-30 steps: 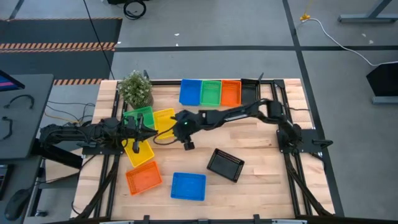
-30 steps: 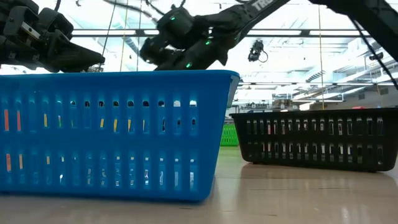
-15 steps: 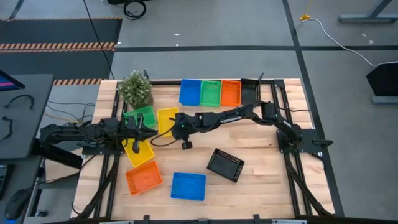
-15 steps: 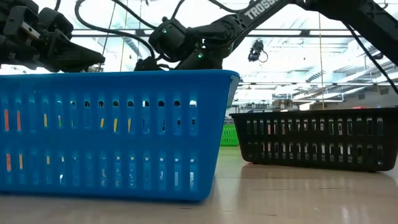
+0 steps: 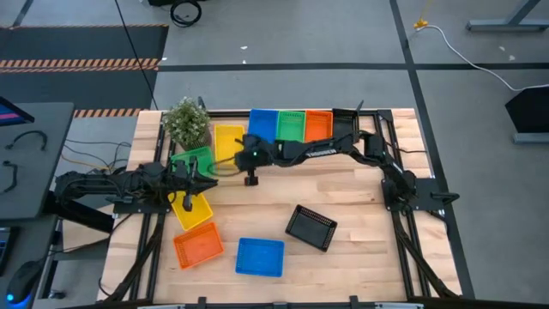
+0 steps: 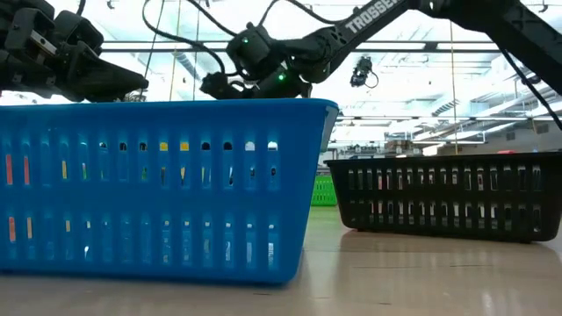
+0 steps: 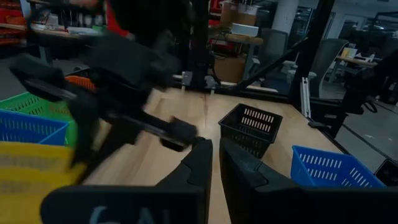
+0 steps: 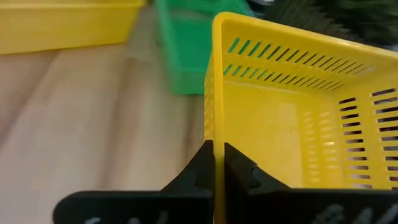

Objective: Stack baskets by color
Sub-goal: Move the yellow bin to the top of the table to the right of the blue bin

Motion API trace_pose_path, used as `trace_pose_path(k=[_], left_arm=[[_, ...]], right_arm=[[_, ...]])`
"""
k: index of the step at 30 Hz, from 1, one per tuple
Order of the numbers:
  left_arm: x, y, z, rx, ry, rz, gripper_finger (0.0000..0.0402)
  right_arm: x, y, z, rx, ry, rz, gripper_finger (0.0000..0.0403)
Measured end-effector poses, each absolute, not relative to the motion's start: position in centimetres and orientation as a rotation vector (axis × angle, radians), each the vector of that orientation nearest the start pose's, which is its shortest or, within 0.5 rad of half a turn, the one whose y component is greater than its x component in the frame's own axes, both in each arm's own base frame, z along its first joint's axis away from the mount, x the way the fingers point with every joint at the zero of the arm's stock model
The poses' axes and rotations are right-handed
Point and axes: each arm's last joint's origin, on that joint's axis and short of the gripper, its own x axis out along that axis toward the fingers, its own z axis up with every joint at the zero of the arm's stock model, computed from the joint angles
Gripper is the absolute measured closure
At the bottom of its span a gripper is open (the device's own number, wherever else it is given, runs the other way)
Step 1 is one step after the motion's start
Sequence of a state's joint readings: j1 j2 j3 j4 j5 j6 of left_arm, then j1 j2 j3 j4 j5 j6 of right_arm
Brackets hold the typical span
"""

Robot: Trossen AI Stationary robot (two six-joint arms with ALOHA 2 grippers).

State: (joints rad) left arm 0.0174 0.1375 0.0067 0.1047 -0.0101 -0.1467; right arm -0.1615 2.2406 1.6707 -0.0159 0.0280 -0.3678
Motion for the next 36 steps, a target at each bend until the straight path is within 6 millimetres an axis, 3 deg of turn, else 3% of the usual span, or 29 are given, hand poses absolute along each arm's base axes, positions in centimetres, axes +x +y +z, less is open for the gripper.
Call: trace_pose_path(k=[13,25,36], left_arm=[[10.6,0.2,16.5,-0.147,0.023,0.030,0.0364],[10.6,0.2,16.5,-0.147,0.023,0.030,0.0371],[10.6,0.2,16.5,-0.146,0.023,0.030,0.0365]], right_arm=[[48.3,-14.0,17.5,-0.187,0.620,-0.184,0.0393],[48.2,-14.1,17.4,-0.196,0.617,-0.125,0.0391],[47.6,-15.6,17.3,-0.120,0.622,-0.111,0.0391]])
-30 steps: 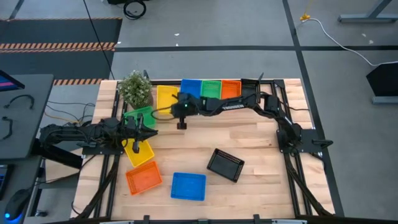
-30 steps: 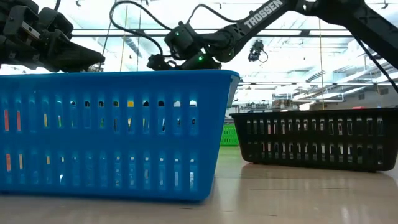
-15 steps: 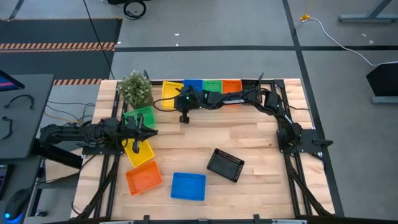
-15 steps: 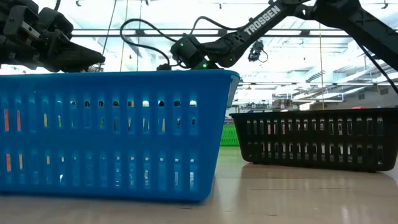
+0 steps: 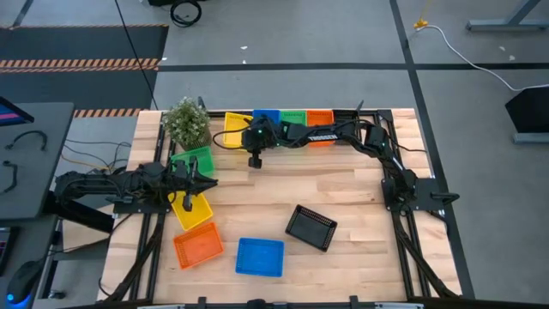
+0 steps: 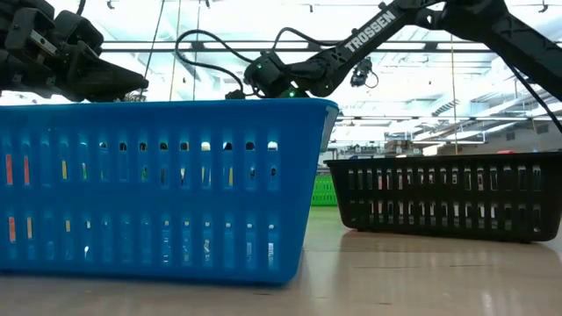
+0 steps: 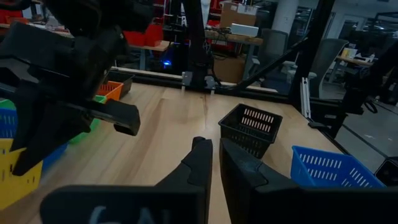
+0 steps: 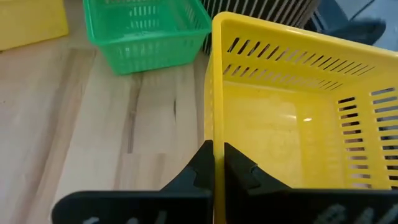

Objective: Stack baskets by color
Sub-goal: Move the yellow bin to the top of the table to the right of the blue bin

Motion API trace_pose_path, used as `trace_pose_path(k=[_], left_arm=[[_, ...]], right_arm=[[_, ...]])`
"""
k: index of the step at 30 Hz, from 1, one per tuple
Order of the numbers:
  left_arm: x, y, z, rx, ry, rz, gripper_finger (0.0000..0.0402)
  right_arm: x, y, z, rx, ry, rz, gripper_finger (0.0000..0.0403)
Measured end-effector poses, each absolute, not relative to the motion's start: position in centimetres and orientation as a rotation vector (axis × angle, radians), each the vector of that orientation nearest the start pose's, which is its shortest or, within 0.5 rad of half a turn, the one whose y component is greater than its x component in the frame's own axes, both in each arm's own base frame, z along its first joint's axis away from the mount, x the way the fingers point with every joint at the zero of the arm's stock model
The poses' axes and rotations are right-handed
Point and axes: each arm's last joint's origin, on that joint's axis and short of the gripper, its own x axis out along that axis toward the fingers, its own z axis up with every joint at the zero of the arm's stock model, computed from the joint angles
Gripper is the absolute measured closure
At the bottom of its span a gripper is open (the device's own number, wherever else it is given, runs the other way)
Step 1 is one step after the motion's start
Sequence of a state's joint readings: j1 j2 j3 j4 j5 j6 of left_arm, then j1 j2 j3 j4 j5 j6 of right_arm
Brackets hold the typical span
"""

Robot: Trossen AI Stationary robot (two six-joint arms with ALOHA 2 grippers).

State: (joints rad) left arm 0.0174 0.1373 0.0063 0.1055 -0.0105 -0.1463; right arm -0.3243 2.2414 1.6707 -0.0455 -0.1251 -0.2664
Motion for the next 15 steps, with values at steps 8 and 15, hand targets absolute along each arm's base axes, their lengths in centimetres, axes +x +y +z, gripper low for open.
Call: trace_pose_path(k=[8,15], left_arm=[[10.6,0.2,16.5,-0.146,0.023,0.030,0.0371],[10.6,0.2,16.5,-0.147,0.023,0.030,0.0363]], right_arm=[[47.2,-16.9,17.2,-0.075,0.629,-0.148,0.0385],[47.1,-17.2,17.2,-0.080,0.632,-0.160,0.0363]])
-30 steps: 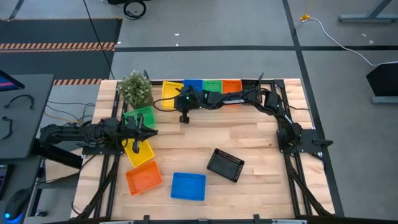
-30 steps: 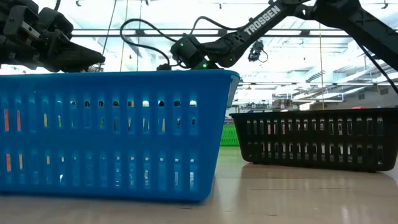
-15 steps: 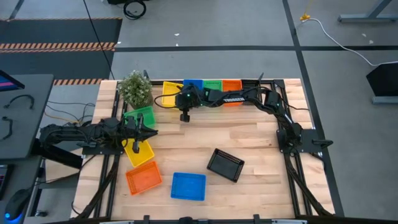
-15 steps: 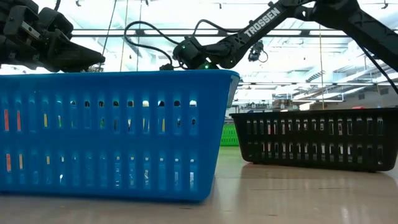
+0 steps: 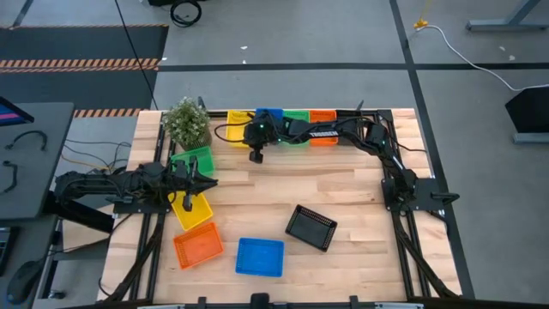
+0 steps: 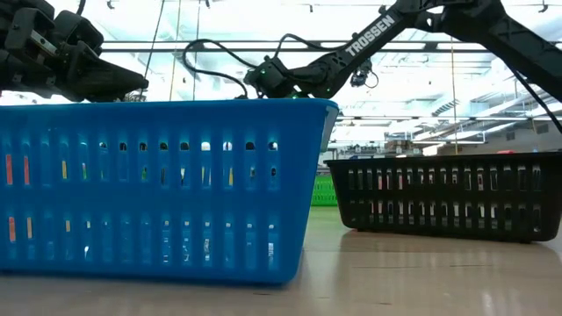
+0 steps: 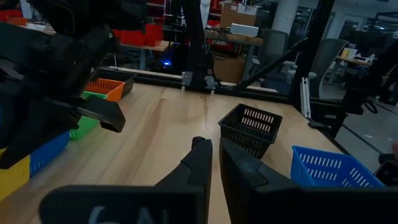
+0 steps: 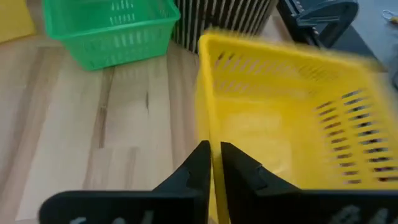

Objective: Stack baskets by color
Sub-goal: Move the yellow bin to the top of the table to the right of the blue bin

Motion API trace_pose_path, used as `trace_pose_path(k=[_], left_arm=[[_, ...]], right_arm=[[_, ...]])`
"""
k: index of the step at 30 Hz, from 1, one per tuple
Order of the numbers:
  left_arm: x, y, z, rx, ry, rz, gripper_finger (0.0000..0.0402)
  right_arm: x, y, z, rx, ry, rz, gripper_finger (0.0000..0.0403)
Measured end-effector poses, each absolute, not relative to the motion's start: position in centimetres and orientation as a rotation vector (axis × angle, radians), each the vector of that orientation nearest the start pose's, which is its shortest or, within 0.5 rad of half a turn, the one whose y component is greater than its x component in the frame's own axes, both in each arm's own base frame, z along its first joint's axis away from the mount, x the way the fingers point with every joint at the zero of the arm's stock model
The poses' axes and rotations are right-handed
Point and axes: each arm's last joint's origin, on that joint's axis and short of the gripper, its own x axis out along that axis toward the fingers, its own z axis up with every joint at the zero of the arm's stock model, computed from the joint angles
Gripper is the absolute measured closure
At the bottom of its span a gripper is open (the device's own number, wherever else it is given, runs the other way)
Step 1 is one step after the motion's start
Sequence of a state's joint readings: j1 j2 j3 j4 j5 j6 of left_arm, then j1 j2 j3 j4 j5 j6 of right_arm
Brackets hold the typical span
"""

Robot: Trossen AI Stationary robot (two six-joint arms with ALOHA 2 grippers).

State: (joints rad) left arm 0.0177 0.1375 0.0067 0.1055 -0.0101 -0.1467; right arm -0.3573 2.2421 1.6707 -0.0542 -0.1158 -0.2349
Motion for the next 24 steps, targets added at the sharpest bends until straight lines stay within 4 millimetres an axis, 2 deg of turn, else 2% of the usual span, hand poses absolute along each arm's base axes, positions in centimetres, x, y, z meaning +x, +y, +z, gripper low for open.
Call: trace_pose_path(k=[7,12,15,19,24], left_arm=[[10.6,0.2,16.5,-0.147,0.023,0.030,0.0370],[10.6,0.2,16.5,-0.147,0.024,0.030,0.0369],[10.6,0.2,16.5,-0.147,0.023,0.029,0.0365],[10.6,0.2,16.5,-0.146,0.023,0.030,0.0363],[10.6,0.2,16.5,-0.146,0.023,0.030,0.0369]], right_arm=[[47.0,-17.5,17.3,-0.115,0.638,-0.258,0.0311],[47.3,-17.1,17.4,-0.135,0.633,-0.287,0.0297],[47.6,-16.1,17.7,-0.144,0.619,-0.250,0.0297],[48.0,-14.6,18.1,-0.134,0.576,-0.076,0.0307],[47.9,-14.7,17.1,-0.072,0.630,-0.128,0.0345]])
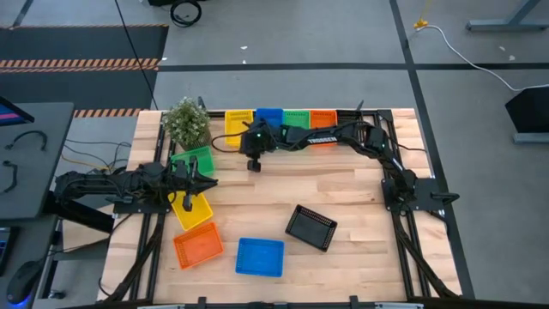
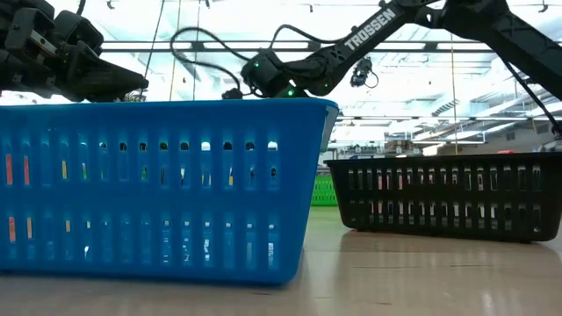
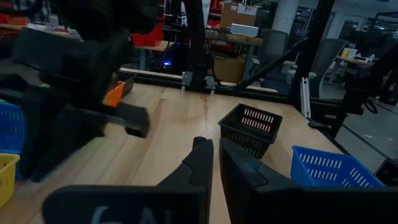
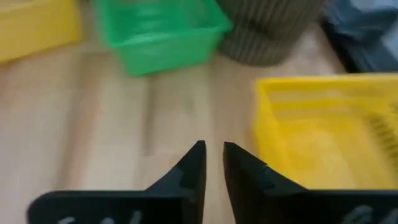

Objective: Stack baskets by color
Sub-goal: Move the yellow bin to the top of the table to the right of the blue bin

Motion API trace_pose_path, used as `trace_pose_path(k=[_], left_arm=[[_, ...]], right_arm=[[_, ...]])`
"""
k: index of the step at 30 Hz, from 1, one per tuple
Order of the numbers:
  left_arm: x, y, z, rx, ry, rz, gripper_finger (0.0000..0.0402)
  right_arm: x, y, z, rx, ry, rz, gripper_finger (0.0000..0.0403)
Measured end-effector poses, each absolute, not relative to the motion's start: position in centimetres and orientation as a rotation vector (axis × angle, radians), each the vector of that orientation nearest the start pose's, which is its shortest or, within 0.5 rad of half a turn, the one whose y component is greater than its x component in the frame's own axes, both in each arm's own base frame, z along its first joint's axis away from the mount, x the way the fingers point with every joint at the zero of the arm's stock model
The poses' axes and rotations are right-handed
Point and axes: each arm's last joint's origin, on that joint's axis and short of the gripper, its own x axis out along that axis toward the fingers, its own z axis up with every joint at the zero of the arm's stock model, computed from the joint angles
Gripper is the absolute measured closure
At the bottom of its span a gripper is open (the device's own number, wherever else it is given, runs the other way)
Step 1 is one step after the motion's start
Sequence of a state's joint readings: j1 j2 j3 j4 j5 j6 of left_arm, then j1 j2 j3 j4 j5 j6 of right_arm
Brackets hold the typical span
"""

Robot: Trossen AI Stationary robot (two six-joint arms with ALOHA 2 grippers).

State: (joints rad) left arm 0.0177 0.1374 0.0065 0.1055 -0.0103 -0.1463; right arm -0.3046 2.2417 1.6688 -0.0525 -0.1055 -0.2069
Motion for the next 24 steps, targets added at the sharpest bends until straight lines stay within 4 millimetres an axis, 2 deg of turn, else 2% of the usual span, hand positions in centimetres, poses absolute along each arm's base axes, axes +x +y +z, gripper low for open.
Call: trace_pose_path(k=[6,12,17,21,24], left_arm=[[10.6,0.2,16.5,-0.147,0.023,0.030,0.0369],[10.6,0.2,16.5,-0.146,0.023,0.030,0.0363],[10.6,0.2,16.5,-0.147,0.023,0.029,0.0368],[10.6,0.2,16.5,-0.147,0.022,0.030,0.0371],[10.6,0.2,16.5,-0.147,0.022,0.029,0.0370]], right_arm=[[47.5,-16.2,17.3,-0.056,0.623,-0.225,0.0396],[47.4,-16.5,17.3,-0.057,0.629,-0.220,0.0388],[47.7,-15.9,17.6,-0.002,0.574,-0.107,0.0398],[47.5,-16.2,16.2,0.019,0.646,-0.171,0.0396],[47.5,-16.6,16.1,0.004,0.645,-0.225,0.0395]])
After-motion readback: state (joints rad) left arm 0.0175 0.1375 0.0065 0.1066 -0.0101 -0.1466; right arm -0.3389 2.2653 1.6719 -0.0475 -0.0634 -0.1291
